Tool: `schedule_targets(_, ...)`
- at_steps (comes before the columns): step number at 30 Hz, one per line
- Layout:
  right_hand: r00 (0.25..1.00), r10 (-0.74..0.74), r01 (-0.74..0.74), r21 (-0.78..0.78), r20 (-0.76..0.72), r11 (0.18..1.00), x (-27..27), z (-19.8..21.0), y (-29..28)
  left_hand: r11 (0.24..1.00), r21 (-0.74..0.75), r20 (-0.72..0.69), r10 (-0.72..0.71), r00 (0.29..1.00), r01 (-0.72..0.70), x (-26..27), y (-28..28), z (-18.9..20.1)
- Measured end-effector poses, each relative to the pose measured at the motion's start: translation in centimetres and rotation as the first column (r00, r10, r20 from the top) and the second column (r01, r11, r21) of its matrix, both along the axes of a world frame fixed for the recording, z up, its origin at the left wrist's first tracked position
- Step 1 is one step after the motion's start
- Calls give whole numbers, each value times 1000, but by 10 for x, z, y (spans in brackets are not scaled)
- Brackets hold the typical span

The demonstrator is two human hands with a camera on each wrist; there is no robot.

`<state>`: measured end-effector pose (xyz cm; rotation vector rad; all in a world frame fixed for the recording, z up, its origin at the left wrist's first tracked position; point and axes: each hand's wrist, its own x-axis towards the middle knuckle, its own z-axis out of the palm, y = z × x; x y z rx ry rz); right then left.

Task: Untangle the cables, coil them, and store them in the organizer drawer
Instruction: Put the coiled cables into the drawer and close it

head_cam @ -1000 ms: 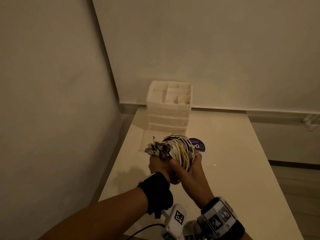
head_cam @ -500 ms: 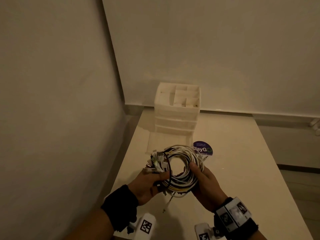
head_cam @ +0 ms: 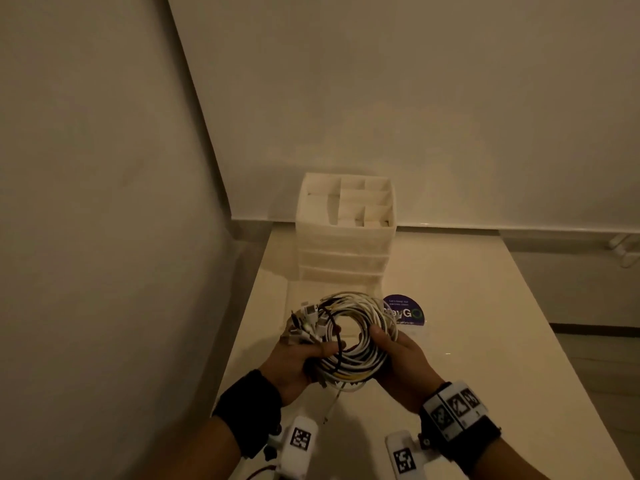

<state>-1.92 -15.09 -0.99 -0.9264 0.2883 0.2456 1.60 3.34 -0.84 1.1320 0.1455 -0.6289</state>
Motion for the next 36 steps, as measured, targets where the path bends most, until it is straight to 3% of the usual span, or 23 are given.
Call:
schedule_targets(7,987,49,-43,39,-156,998,95,-18,-21,987,158,-96,56,994,-40,90,-22,-16)
schedule_targets(16,894,85,-43,103,-439,994,149,-59,-24,951,275,-240,-71,968,139,166,-33,-48)
schedule_targets(25,784,19,-161,-175,-620,971,184,-101,-25,903,361,-384,-84,919,233,216,-39,-94)
schedule_targets(29,767,-51,-251,-373,-639,893,191,-112,-20,895,411,-373,-11,928,176,223,-45,-109)
schedule_targets(36,768,-94,-358,-546,-633,757,198,-122,-10,863,503,-273,100,957,53,232,-48,-140)
